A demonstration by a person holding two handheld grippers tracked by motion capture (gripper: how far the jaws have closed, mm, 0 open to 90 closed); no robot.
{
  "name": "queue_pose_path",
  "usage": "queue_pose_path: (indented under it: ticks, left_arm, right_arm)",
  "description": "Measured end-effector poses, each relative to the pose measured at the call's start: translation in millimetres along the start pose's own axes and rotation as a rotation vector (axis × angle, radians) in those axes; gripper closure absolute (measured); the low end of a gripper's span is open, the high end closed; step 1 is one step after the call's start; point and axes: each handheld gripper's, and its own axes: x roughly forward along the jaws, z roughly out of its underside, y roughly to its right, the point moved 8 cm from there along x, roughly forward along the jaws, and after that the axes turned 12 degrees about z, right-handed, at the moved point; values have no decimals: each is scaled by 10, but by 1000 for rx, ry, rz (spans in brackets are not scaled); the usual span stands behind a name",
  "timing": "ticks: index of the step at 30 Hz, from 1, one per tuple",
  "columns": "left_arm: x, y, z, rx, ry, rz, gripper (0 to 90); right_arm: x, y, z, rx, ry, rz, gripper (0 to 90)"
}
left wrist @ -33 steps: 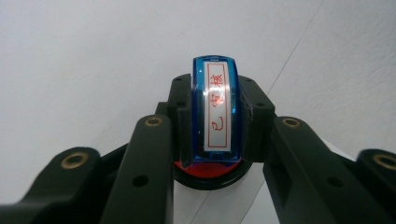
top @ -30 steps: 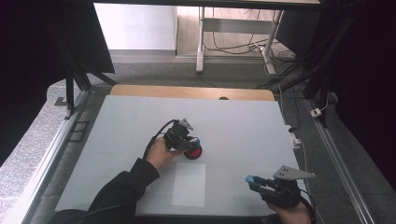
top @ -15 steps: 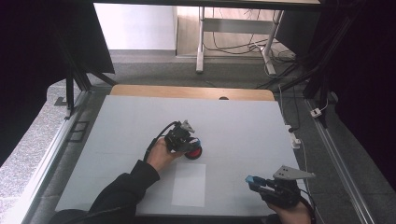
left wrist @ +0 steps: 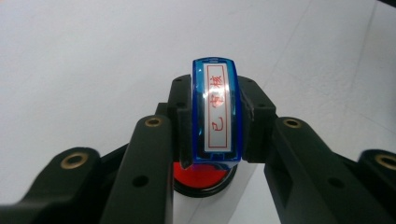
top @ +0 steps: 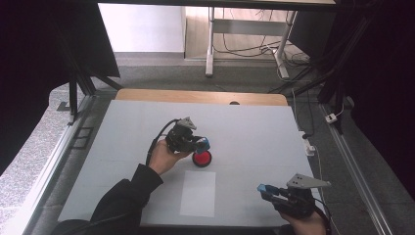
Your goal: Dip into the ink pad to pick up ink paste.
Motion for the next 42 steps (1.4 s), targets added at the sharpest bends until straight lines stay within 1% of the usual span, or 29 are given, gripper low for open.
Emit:
queue_pose_path:
  ticks: [3, 9, 16, 18, 20, 21, 23, 24, 27, 31, 35, 37, 40, 42]
  left_arm:
    - [56, 5, 53, 4, -15, 10, 699]
    - [170, -16, 153, 30, -53, 3, 699]
    - [225, -32, 205, 28, -71, -5, 699]
    - [235, -44, 218, 31, -81, -16, 699]
    - [251, -56, 236, 27, -89, -25, 699]
    - [250, -60, 238, 25, -84, -24, 699]
    - [250, -68, 239, -1, -77, -19, 699]
    - [249, -71, 240, -7, -81, -16, 700]
    - [255, -72, 234, -12, -91, -17, 701]
    - [269, -48, 226, 16, -116, -39, 703]
    - [280, -14, 226, 54, -141, -75, 703]
    - [286, 3, 227, 67, -147, -92, 703]
    - [295, 18, 225, 80, -150, -108, 703]
    - [295, 15, 224, 74, -149, -104, 703]
  right_arm:
    - [0, 1, 0, 2, 0, 0, 680]
    - [-1, 2, 1, 1, 0, -3, 681]
    - [-2, 2, 1, 1, 0, -4, 681]
    - [-2, 2, 1, 2, 0, -4, 680]
    - [-1, 2, 1, 1, 0, -4, 681]
    - [-1, 2, 1, 2, 0, -4, 681]
    - [1, 0, 0, 4, 2, -6, 680]
    - [1, -1, -1, 4, 2, -6, 681]
    - [2, -3, 0, 2, 0, -6, 681]
    - [5, -5, 1, 1, -2, -7, 680]
    - [5, -2, 4, -4, -7, -2, 681]
    - [9, -3, 2, -3, -4, 0, 680]
    - [7, -3, 5, -6, -9, -1, 681]
    - [7, -3, 5, -6, -9, -1, 681]
